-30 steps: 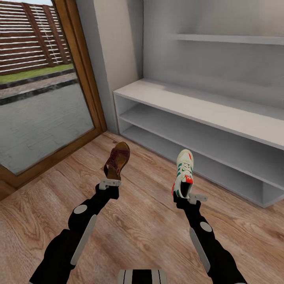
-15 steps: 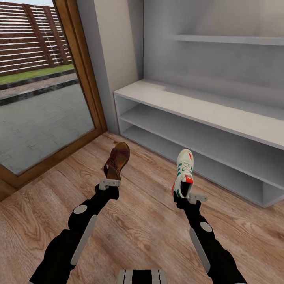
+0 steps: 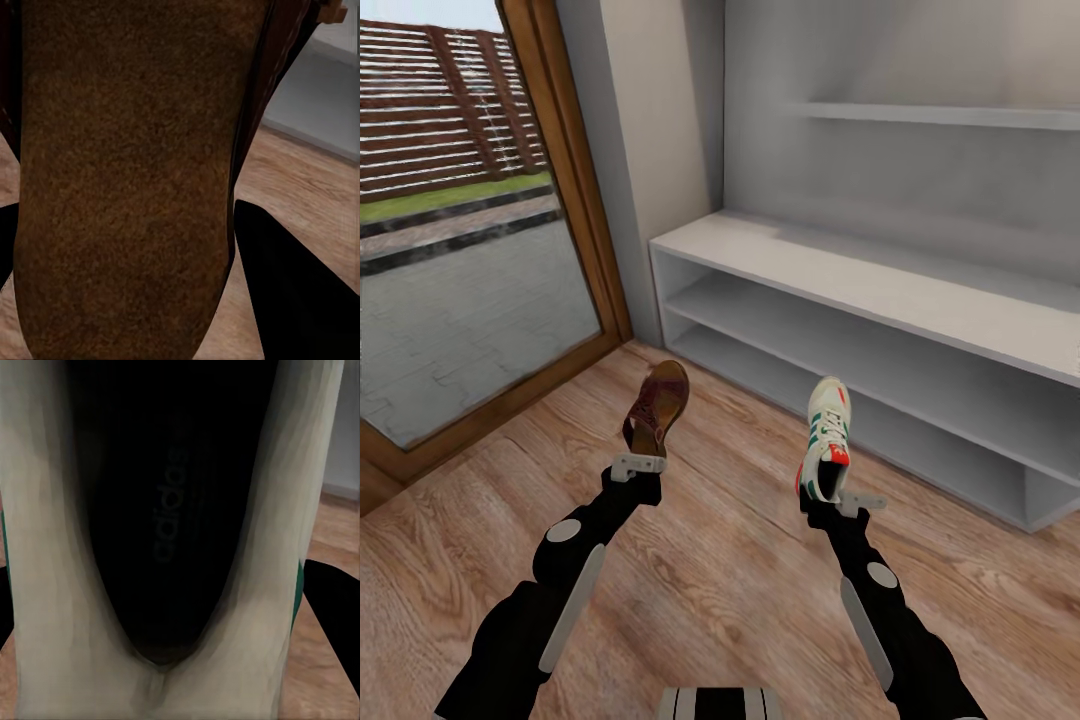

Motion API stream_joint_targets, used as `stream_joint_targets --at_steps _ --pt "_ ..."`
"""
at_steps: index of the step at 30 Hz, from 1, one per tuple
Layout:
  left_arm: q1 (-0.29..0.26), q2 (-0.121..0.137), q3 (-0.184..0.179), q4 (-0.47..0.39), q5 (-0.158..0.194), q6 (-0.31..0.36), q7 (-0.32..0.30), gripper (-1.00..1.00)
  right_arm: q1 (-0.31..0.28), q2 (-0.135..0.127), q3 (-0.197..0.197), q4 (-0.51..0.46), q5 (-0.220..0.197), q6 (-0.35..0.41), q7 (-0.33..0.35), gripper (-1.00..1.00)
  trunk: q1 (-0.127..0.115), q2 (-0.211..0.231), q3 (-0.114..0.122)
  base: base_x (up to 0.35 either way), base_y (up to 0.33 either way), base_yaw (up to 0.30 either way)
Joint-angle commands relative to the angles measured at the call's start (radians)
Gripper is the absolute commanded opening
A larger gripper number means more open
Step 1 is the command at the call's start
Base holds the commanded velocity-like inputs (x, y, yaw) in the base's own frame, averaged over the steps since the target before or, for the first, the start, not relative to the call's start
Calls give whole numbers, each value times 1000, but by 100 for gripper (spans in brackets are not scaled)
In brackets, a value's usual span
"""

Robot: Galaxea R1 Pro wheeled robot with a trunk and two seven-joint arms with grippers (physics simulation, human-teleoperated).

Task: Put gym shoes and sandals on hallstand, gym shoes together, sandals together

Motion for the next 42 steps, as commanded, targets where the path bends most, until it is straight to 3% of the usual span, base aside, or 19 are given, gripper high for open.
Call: stream_joint_targets --at_steps 1,26,42 --pt "0 0 1 -1 6 6 -2 -100 0 0 3 -1 -8 3 -7 -100 -1 0 4 0 0 0" --pt "-1 0 1 -1 6 7 -2 -100 0 0 3 -1 -8 3 -6 -100 -12 6 139 0 0 0" --pt "-1 1 1 -1 6 7 -2 -100 0 0 3 -1 -7 3 -6 -100 -12 6 154 0 0 0"
